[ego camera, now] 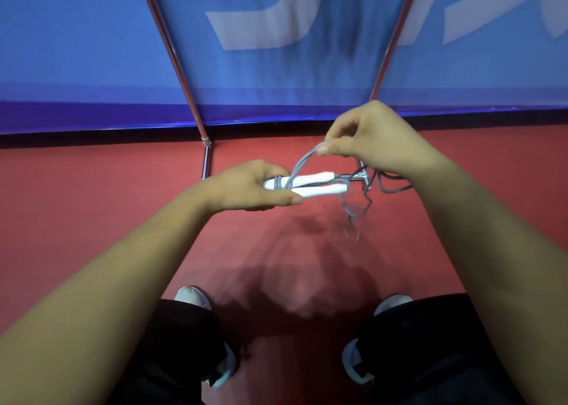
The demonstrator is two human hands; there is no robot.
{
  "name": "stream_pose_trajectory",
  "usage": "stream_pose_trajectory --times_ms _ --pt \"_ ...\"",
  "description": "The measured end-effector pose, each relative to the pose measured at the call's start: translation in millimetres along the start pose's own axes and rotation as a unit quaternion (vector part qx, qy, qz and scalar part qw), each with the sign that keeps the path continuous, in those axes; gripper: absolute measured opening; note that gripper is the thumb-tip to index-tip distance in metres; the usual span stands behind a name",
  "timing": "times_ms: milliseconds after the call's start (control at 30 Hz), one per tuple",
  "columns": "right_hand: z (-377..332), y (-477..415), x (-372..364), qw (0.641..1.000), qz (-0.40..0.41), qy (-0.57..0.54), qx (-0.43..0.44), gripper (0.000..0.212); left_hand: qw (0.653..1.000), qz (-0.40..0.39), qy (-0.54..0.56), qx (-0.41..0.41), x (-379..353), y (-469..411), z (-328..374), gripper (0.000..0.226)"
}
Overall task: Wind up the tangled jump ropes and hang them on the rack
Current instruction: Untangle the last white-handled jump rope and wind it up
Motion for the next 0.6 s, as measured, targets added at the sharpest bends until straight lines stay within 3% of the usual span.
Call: stream_pose_trajectory --times_ms 100,233,367,433,600 --pt "12 -2 -1 0.999 -0.014 -0.035 -0.027 0.014 0.977 0.01 0.204 -0.056 0 3 2 0.022" --pt "24 -5 -15 0.987 -0.072 -0.12 -0.079 0.014 0.893 0.08 0.439 -0.057 -5 -9 3 0.021" --pt "27 -3 -19 0.977 -0.13 -0.129 -0.105 0.01 0.829 0.142 0.539 -0.041 -1 -12 -2 0.031" --pt "30 1 -18 0.977 -0.151 -0.09 -0.122 0.012 0.786 0.172 0.594 -0.023 7 -12 -8 0.025" --pt "37 2 -10 0.977 -0.097 -0.134 -0.134 0.007 0.76 0.218 0.61 0.052 28 -7 -33 0.023"
Point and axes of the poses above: each hand's wrist, its own y-axis away from the middle knuckle, its own x-axis out of the back of the hand, z = x × y, the point moved 3 cm from there along -y, towards the middle knuckle, and after that the axes turned 9 degrees about -y, right-handed, at the moved point
